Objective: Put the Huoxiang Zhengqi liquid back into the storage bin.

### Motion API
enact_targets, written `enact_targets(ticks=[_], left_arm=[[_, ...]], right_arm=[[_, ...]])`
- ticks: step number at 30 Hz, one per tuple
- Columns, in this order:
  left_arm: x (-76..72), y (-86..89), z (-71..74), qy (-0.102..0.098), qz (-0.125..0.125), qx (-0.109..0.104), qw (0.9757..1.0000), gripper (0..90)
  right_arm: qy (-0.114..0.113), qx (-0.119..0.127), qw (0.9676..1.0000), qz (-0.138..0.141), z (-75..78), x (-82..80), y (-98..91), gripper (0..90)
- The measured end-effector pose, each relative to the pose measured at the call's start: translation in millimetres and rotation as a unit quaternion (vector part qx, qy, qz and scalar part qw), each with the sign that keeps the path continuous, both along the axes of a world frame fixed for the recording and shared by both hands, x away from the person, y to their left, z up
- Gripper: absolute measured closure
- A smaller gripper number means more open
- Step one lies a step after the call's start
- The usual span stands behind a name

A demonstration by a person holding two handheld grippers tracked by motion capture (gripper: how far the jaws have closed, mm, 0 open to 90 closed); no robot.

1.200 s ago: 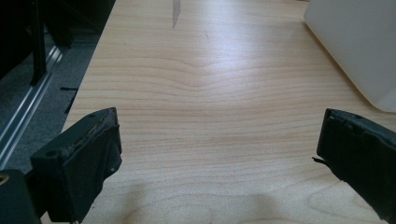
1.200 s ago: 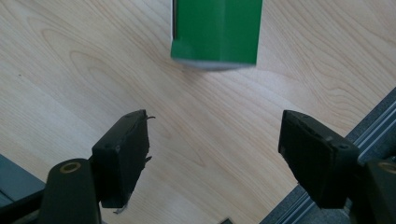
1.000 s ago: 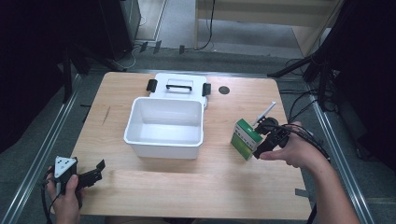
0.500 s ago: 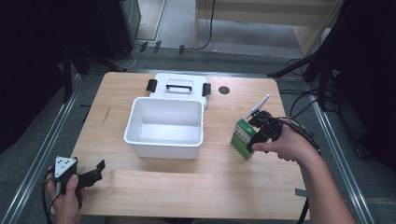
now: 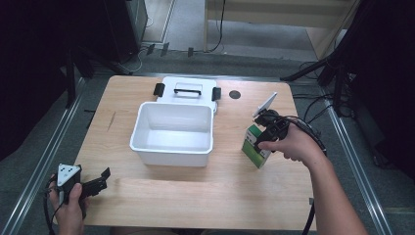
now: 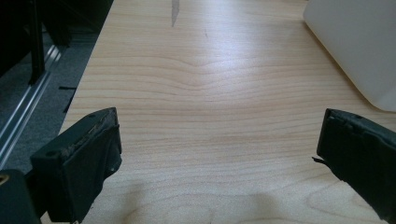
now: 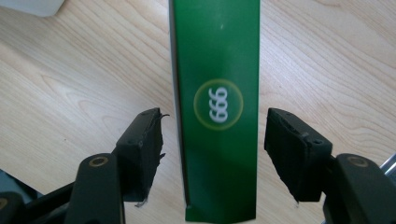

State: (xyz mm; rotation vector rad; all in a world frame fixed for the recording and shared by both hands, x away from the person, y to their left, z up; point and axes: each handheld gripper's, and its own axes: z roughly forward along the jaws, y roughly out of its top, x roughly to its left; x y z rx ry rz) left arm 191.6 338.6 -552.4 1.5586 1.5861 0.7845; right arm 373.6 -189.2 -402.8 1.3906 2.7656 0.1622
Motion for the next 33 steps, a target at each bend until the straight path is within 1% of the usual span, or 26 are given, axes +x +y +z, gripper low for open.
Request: enact_targets(ticks=[2, 7, 13, 15, 16, 17, 18, 19, 23, 24, 26, 30, 31, 33], left_arm=[[0.0, 0.0, -0.1, 0.0, 0.0, 0.0, 1.0, 0.8], [0.0, 0.0, 0.0, 0.0, 0.0, 0.0, 1.0, 0.8], [0.0, -0.1, 0.0, 0.0, 0.0, 0.0, 1.0, 0.8], [0.0, 0.1, 0.0, 0.0, 0.0, 0.0, 1.0, 0.8], [0.0, 0.2, 0.0, 0.0, 0.0, -0.001, 1.0, 0.9], [0.0, 0.2, 0.0, 0.0, 0.0, -0.001, 1.0, 0.8], [0.0, 0.2, 0.0, 0.0, 0.0, -0.001, 1.0, 0.8], [0.0, 0.2, 0.0, 0.0, 0.0, -0.001, 1.0, 0.8], [0.0, 0.3, 0.0, 0.0, 0.0, -0.001, 1.0, 0.8], [-0.1, 0.4, 0.0, 0.0, 0.0, -0.001, 1.0, 0.8], [0.0, 0.4, 0.0, 0.0, 0.0, -0.001, 1.0, 0.8], [0.0, 0.2, 0.0, 0.0, 0.0, -0.001, 1.0, 0.8], [0.0, 0.2, 0.0, 0.0, 0.0, 0.0, 1.0, 0.8], [0.1, 0.2, -0.1, 0.0, 0.0, 0.0, 1.0, 0.8]], right_arm=[[-0.003, 0.002, 1.0, 0.002, -1.2, 1.5, 0.2, 39.2], [-0.012, -0.003, 0.9999, 0.003, -3.1, 5.9, 3.0, 46.0], [-0.009, 0.002, 0.9999, 0.008, -6.5, 9.1, 6.0, 49.2], [-0.008, 0.006, 0.9999, 0.01, -7.4, 10.3, 7.0, 55.4], [-0.002, 0.008, 0.9999, 0.01, -7.8, 10.3, 7.8, 57.9], [-0.003, 0.008, 0.9999, 0.014, -7.9, 10.6, 8.3, 59.9], [-0.003, 0.008, 0.9999, 0.014, -7.9, 10.6, 8.3, 59.9], [-0.012, 0.001, 0.9997, 0.023, -7.2, 10.4, 8.9, 62.5], [-0.016, 0.001, 0.9996, 0.024, -6.4, 10.4, 7.8, 63.7], [-0.018, 0.005, 0.9993, 0.033, -6.4, 10.0, 7.1, 63.8], [-0.019, 0.006, 0.9992, 0.035, -6.0, 9.6, 6.9, 63.8], [-0.028, 0.011, 0.9985, 0.045, -1.3, 8.7, 6.8, 63.8], [-0.028, 0.012, 0.9986, 0.042, -0.1, 8.2, 7.6, 63.9], [-0.034, 0.01, 0.9977, 0.058, 3.6, 8.6, 8.1, 63.9]])
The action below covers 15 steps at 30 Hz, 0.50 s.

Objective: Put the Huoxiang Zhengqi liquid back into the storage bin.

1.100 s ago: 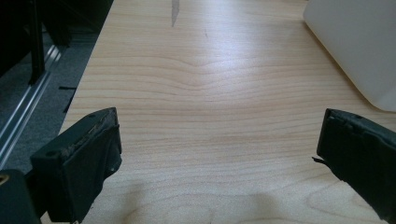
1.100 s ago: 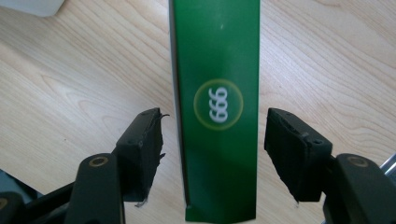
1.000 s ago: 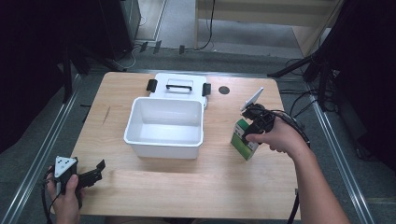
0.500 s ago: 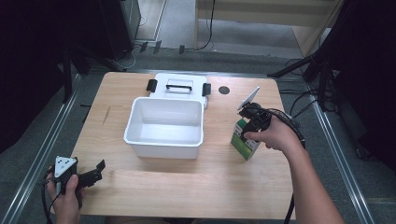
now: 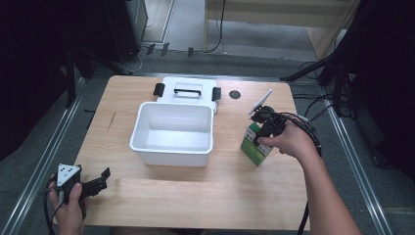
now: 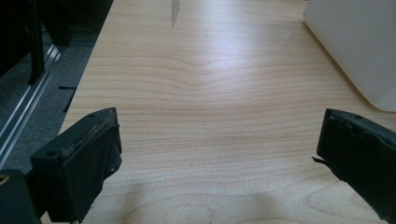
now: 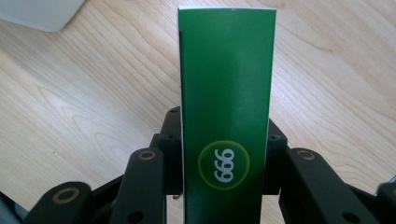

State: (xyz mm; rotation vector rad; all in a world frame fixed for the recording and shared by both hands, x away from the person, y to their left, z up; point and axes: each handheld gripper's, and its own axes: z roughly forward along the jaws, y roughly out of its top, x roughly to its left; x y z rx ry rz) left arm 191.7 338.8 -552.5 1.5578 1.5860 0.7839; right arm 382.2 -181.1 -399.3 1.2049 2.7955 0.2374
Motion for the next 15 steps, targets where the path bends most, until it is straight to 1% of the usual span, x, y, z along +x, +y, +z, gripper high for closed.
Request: enact_targets(ticks=[2, 4, 7, 9, 11, 13, 14, 15], left_arm=[[0.0, -0.1, 0.0, 0.0, 0.0, 0.0, 1.0, 0.8], [0.0, 0.1, 0.0, 0.0, 0.0, 0.0, 1.0, 0.8], [0.0, 0.2, 0.1, 0.001, 0.0, -0.001, 1.0, 0.8], [0.0, 0.2, 0.1, 0.0, 0.0, -0.001, 1.0, 0.8], [-0.1, 0.3, 0.1, 0.001, 0.0, -0.002, 1.0, 0.8], [0.0, 0.4, 0.1, 0.0, 0.0, -0.003, 1.0, 0.8], [0.0, 0.5, 0.0, 0.0, 0.0, -0.004, 1.0, 0.8], [0.1, 0.6, 0.0, 0.0, -0.001, -0.003, 1.0, 0.8]], right_arm=[[-0.004, -0.001, 1.0, 0.006, 4.6, -1.6, 2.5, 63.8], [-0.014, -0.002, 0.9995, 0.027, 9.7, -3.3, 5.6, 63.8], [-0.018, 0.0, 0.9989, 0.043, 16.6, -4.8, 9.9, 63.8], [-0.022, 0.005, 0.9981, 0.057, 23.1, -5.0, 12.6, 63.9], [-0.025, 0.011, 0.9977, 0.062, 29.0, -5.4, 14.5, 64.0], [-0.032, 0.016, 0.9966, 0.074, 36.2, -5.3, 16.3, 64.0], [-0.038, 0.019, 0.9954, 0.085, 40.6, -5.6, 17.6, 63.9], [-0.039, 0.02, 0.9954, 0.085, 43.4, -6.5, 18.6, 63.9]])
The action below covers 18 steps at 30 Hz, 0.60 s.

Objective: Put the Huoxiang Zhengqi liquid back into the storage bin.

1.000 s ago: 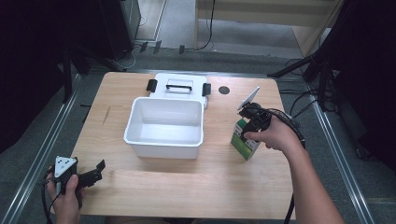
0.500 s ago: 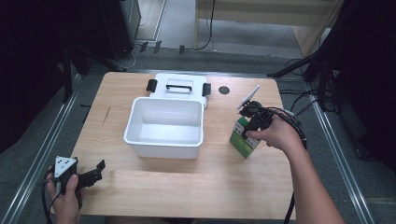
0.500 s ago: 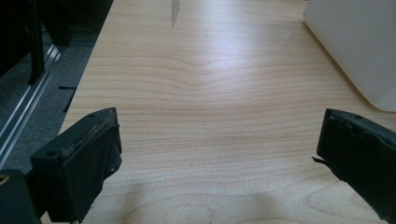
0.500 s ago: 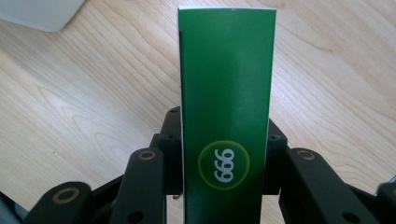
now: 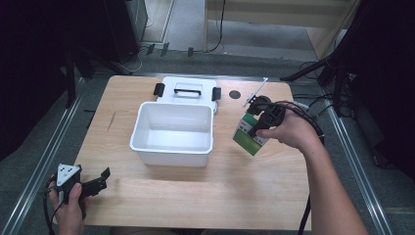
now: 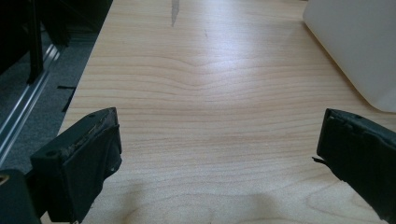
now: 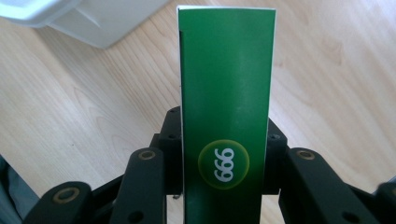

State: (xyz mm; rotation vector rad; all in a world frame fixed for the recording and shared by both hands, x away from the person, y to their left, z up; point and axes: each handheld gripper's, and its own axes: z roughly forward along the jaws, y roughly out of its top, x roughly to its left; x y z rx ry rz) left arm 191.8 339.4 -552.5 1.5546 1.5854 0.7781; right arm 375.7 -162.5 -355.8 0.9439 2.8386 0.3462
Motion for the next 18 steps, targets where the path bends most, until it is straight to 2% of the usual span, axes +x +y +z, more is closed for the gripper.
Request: enact_targets(ticks=[5, 18], left_arm=[[-0.1, 0.1, 0.2, 0.002, -0.001, 0.001, 1.0, 0.8], [0.3, -0.1, 0.1, 0.003, -0.001, -0.001, 1.0, 0.8]], right_arm=[[-0.014, 0.0, 0.9996, 0.023, 18.9, -0.4, 5.9, 63.9], [-0.037, 0.007, 0.9984, 0.043, 52.9, 4.0, 23.2, 64.0]])
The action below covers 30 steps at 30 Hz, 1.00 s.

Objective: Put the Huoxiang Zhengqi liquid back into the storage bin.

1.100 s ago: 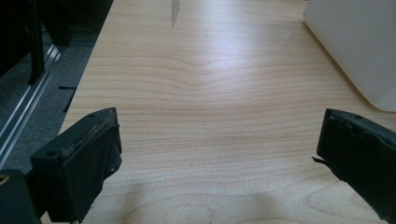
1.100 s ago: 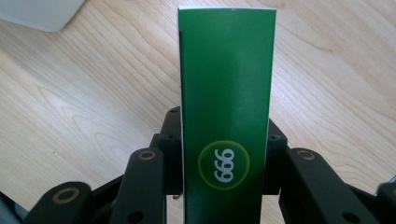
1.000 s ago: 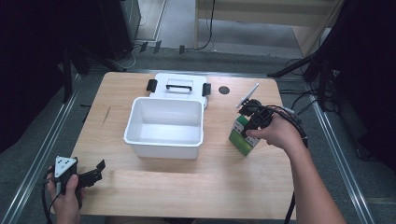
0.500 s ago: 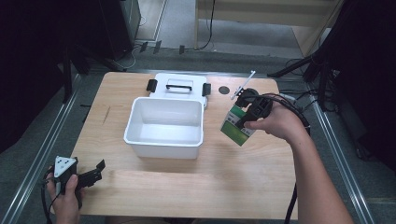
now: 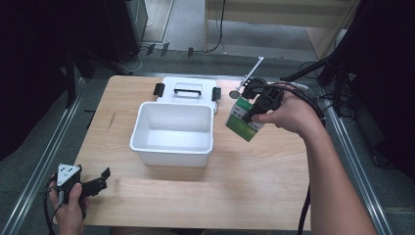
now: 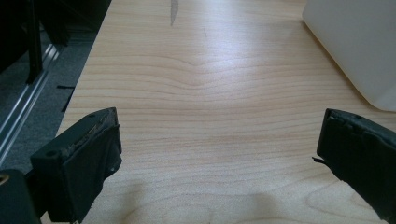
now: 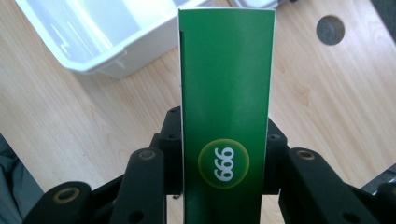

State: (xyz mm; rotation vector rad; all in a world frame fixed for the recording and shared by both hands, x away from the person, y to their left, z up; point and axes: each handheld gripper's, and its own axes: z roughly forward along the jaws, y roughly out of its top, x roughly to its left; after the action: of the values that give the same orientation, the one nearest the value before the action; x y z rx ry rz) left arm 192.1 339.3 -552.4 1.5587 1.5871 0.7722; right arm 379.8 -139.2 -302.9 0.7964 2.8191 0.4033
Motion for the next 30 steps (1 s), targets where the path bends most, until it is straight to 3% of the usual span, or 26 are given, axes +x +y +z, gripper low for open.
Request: enact_targets(ticks=[19, 30], left_arm=[[0.2, -0.1, -0.1, -0.002, 0.0, -0.002, 1.0, 0.8], [0.2, -0.1, -0.1, -0.002, -0.001, -0.002, 1.0, 0.8]], right_arm=[[-0.025, 0.007, 0.9991, 0.033, 35.5, 2.8, 42.6, 64.0], [-0.027, 0.013, 0.9977, 0.061, 37.5, 3.7, 70.3, 63.8]])
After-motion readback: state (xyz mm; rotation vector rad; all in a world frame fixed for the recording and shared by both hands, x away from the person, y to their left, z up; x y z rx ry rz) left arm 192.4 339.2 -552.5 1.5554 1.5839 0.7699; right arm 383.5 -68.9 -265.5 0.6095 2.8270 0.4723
